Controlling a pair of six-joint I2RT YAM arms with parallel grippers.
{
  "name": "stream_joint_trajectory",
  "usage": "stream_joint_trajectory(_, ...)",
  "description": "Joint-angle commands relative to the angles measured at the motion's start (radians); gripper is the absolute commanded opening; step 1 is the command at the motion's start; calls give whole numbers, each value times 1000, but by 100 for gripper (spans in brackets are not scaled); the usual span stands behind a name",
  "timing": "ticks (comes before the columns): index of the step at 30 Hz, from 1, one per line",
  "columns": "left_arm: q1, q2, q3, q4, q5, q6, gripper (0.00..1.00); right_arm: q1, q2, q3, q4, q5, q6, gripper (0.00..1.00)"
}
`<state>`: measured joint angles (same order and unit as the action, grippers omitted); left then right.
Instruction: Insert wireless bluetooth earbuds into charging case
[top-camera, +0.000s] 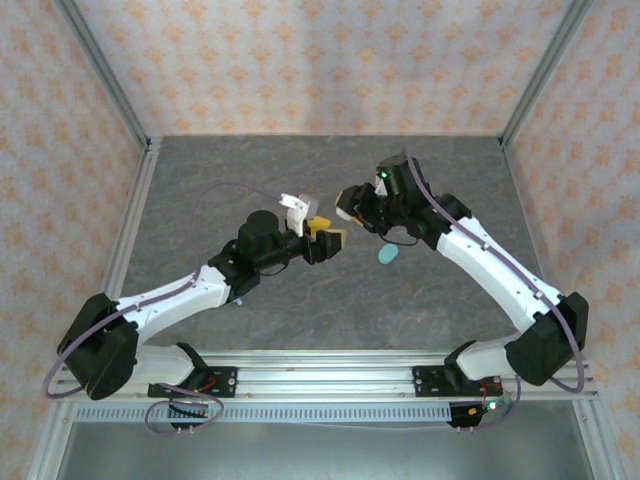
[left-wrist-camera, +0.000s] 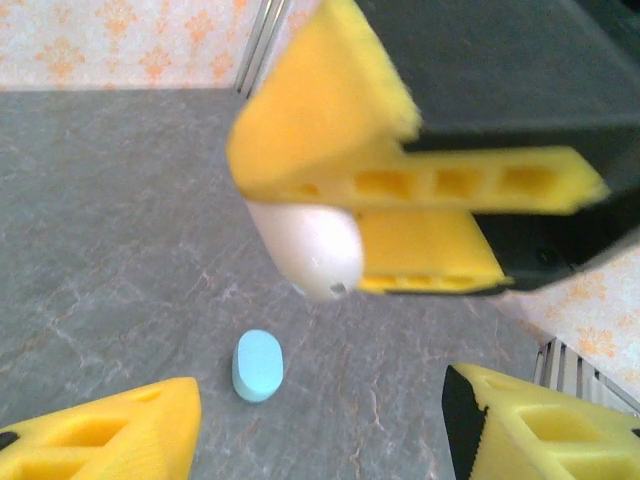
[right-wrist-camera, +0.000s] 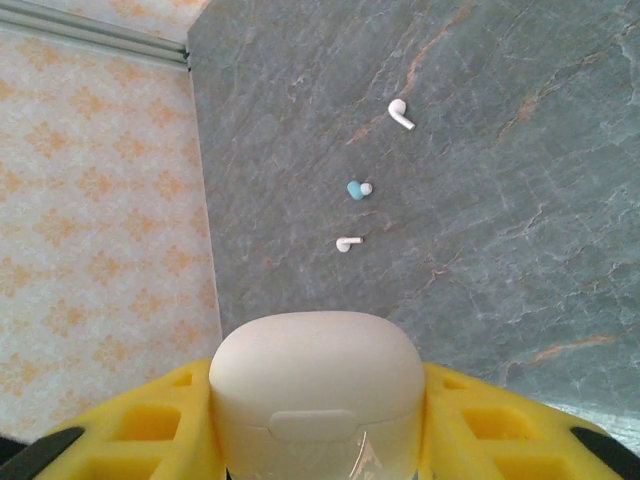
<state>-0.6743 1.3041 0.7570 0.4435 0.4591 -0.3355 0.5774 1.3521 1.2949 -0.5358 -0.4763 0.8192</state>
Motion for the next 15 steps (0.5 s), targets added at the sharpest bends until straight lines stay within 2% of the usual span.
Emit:
stream_joint_trajectory(1,-3,22,55,101,20,-9,64,10,-40,-20,20,1,31,43)
stream_joint_trajectory(9,-3,69,90,127,11,-37,57,15,-65,-43,31,-1,45,43)
stream_joint_trajectory(15,-3,94,97,151,1,-66,42,20,-76,-62,64,-13,68,43)
